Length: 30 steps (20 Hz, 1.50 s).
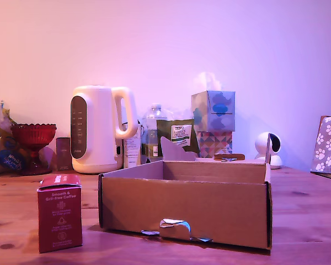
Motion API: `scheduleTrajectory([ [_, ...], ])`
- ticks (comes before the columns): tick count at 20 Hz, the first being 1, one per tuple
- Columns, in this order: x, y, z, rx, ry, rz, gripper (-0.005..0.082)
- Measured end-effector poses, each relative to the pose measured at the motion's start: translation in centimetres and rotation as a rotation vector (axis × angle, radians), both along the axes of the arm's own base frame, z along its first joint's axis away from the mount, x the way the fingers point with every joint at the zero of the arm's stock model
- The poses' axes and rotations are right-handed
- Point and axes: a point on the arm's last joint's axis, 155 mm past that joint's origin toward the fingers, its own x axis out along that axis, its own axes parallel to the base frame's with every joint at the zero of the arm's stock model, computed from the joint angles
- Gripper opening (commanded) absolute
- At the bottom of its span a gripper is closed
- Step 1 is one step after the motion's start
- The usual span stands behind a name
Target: Pick the red carton of coffee filters and place it in the cardboard box
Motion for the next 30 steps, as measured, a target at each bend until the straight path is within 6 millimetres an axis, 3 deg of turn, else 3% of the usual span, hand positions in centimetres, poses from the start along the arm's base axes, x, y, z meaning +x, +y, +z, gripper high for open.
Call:
scheduleTrajectory([
  [9, 0.0, -0.1, 0.0, -0.002, 0.0, -0.005, -0.0021],
  [12, -0.6, -2.0, 0.6, -0.082, 0.013, -0.092, -0.0021],
  [22, -3.0, -6.3, -1.8, -0.204, 0.214, -0.147, -0.0021],
  [27, -3.3, -7.9, -4.7, -0.184, 0.331, -0.115, -0.001],
  [28, -3.2, -8.1, -5.4, -0.177, 0.36, -0.109, 0.0039],
  [29, -3.2, -8.1, -6.0, -0.172, 0.383, -0.099, 0.015],
  [30, -3.1, -8.2, -6.4, -0.173, 0.405, -0.087, 0.0314],
])
